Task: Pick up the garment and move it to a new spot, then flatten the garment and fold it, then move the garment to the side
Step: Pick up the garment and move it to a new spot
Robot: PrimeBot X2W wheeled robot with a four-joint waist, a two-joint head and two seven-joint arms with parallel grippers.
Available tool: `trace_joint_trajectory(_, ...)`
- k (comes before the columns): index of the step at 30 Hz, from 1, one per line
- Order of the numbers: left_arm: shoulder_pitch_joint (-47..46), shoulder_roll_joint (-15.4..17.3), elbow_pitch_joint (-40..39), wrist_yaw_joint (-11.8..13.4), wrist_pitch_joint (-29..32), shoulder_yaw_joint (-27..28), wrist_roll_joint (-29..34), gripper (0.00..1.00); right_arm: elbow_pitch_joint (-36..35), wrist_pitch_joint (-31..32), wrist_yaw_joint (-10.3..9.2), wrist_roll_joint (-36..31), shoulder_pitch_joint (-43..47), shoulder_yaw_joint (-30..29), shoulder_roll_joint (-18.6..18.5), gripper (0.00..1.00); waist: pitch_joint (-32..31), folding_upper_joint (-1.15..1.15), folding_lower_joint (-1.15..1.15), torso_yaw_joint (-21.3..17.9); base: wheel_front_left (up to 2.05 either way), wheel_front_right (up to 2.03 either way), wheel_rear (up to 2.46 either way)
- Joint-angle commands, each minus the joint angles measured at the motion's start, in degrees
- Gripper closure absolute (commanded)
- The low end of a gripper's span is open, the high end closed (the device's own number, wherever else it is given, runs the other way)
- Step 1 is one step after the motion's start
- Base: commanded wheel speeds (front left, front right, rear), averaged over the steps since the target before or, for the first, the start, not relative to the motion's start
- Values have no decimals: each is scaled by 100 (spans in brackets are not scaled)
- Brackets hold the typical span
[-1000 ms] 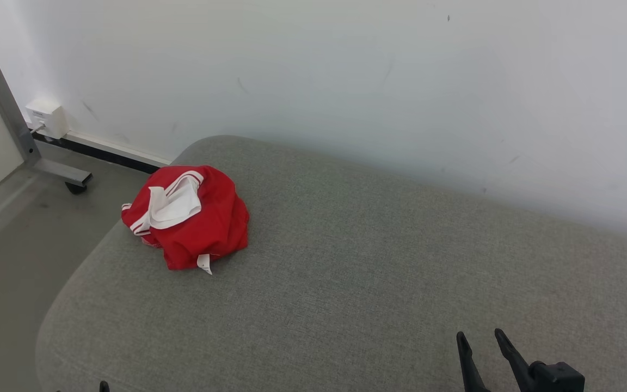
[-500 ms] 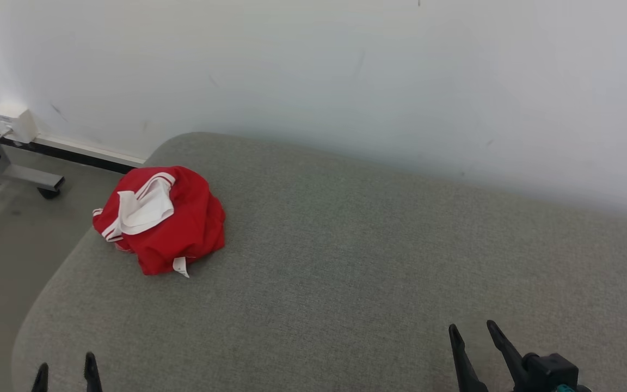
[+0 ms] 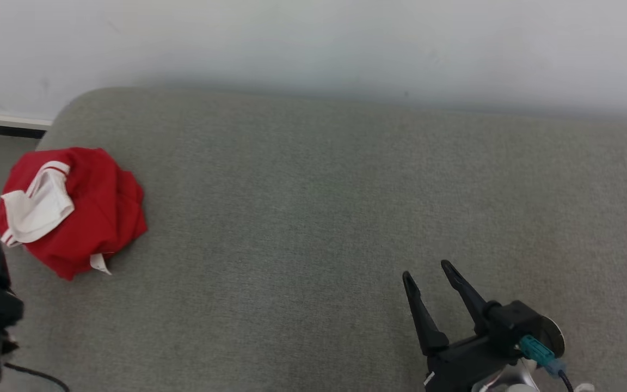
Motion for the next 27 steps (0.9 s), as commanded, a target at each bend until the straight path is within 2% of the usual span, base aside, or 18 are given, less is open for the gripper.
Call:
trace_joint_trajectory(1,-283,124,62,79,277,183,-245,0,-8,-27,-14,-20,-145,100,-18,0,865,-1,-1,-841,0,0,0)
trace_joint_trajectory(4,-722,308,174,319,894,528,-737,0,24,-87,-14,27,-334,272,-1,0,1157,-1,-1,-1094,0,0,0)
trace_joint_trajectory(9,-1147,744,313,727,1764,904,-1130,0,92,-229,-14,93,-628,427,69,0,1563,-1,-1,-1453,0,0,0)
trace_joint_trajectory(13,-1191,1054,435,864,2257,963,-1208,0,194,-332,-14,128,-790,519,93,0,1775,-1,-1,-1661,0,0,0)
trace_joint_trajectory(18,-1004,1206,651,1115,2602,944,-1098,0,317,-444,-14,147,-895,531,113,0,1841,-1,-1,-1785,0,0,0)
trace_joint_trajectory(23,-799,1098,911,1283,3007,912,-1187,0,442,-508,-14,156,-857,484,122,0,1688,-1,-1,-1827,0,0,0)
trace_joint_trajectory(24,-720,1096,951,1285,3122,850,-1147,40,467,-511,-14,163,-839,477,125,0,1638,-1,-1,-1821,0,0,0)
trace_joint_trajectory(25,-653,1098,954,1273,3151,809,-1110,100,495,-515,-14,167,-823,474,124,0,1591,-1,-1,-1816,0,0,0)
trace_joint_trajectory(27,-578,1085,954,1286,3129,779,-1070,100,548,-529,-14,178,-796,482,127,0,1476,-1,-1,-1795,0,0,0)
